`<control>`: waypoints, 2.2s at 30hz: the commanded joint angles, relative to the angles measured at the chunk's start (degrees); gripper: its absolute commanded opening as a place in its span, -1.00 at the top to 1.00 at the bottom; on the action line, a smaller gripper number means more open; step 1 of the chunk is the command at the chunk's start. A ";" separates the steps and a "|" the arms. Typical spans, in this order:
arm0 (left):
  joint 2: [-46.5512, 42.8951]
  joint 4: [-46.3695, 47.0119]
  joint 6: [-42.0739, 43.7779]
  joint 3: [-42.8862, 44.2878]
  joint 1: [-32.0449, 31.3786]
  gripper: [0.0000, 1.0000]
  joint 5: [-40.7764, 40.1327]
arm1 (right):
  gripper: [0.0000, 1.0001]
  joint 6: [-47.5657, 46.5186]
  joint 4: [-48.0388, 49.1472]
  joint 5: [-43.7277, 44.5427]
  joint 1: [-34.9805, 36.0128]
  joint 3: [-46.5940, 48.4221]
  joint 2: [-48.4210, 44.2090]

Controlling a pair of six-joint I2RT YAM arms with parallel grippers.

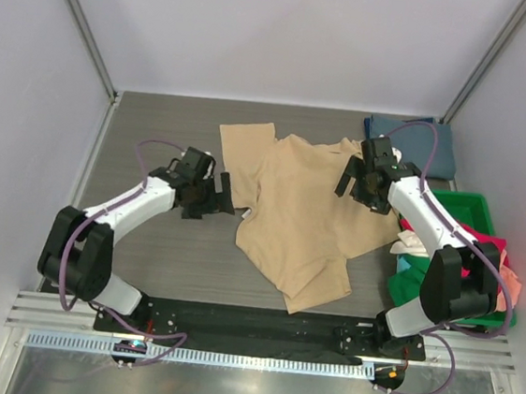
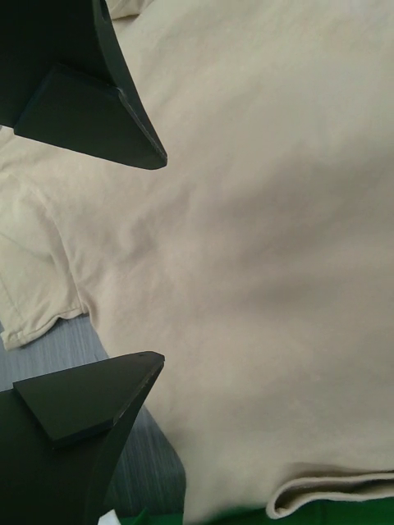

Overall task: Fold and stack the t-shirts
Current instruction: Flatten the tshirt out

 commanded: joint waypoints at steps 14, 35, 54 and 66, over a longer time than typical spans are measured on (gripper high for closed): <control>18.42 16.15 -9.19 4.45 -9.86 -0.86 -0.34 | -0.99 -1.70 5.70 -1.76 0.24 -1.19 -5.09; 9.71 -25.20 10.94 25.18 11.50 -0.47 -29.14 | -0.99 -0.64 5.70 -8.17 2.35 -1.55 -8.00; -26.75 -3.72 -14.28 -17.07 -13.37 -0.63 -7.19 | -0.32 -6.18 9.74 0.97 1.48 23.94 24.52; -22.89 5.25 -16.13 -24.63 -17.50 -0.60 -5.26 | -0.09 -6.88 10.36 -1.31 0.50 33.61 37.71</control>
